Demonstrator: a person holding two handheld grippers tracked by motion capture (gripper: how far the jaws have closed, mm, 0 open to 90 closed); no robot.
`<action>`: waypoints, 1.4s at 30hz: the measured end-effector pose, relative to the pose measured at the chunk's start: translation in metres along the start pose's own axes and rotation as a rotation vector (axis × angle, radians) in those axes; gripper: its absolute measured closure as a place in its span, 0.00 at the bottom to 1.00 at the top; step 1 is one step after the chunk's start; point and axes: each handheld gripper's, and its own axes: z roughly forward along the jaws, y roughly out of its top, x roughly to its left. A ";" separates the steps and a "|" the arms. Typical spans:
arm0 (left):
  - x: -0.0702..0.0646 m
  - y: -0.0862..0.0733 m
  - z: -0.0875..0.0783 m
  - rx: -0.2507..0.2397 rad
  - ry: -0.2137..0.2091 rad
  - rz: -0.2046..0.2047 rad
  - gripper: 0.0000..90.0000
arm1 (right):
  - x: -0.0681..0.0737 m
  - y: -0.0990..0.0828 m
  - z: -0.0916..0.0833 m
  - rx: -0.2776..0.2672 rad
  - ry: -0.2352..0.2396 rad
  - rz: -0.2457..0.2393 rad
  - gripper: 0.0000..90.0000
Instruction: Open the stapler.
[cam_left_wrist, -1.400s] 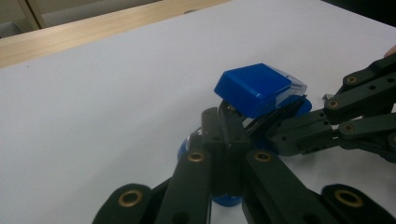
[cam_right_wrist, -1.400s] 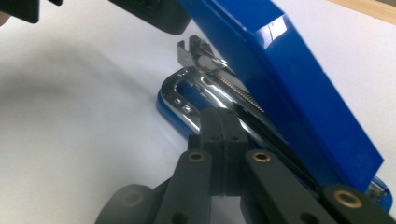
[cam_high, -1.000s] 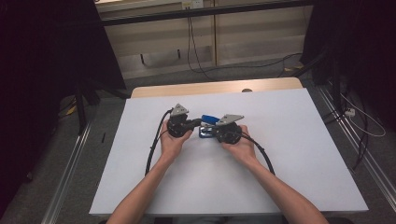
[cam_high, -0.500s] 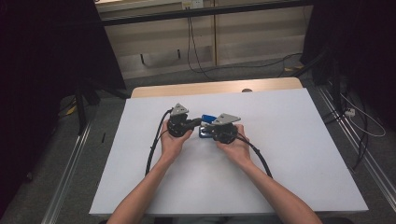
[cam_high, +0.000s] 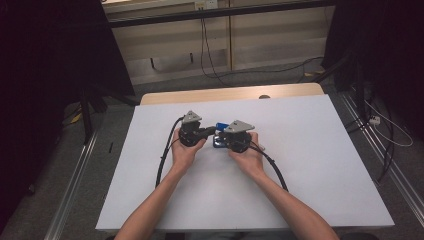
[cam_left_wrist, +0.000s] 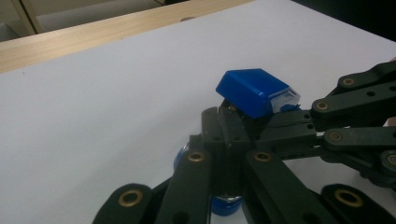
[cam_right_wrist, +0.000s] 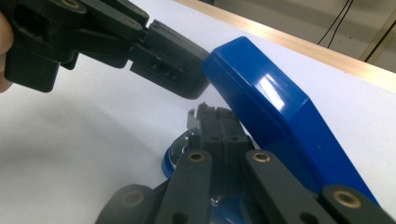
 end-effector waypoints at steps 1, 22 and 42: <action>0.000 0.000 0.000 0.000 0.000 0.000 1.00 | 0.000 0.000 0.000 0.000 0.000 0.000 1.00; -0.001 -0.006 0.007 0.022 0.008 0.026 1.00 | -0.006 0.000 -0.004 -0.018 -0.024 0.008 1.00; -0.005 -0.006 0.011 0.016 0.007 0.028 1.00 | -0.007 -0.001 -0.003 -0.024 -0.029 0.009 1.00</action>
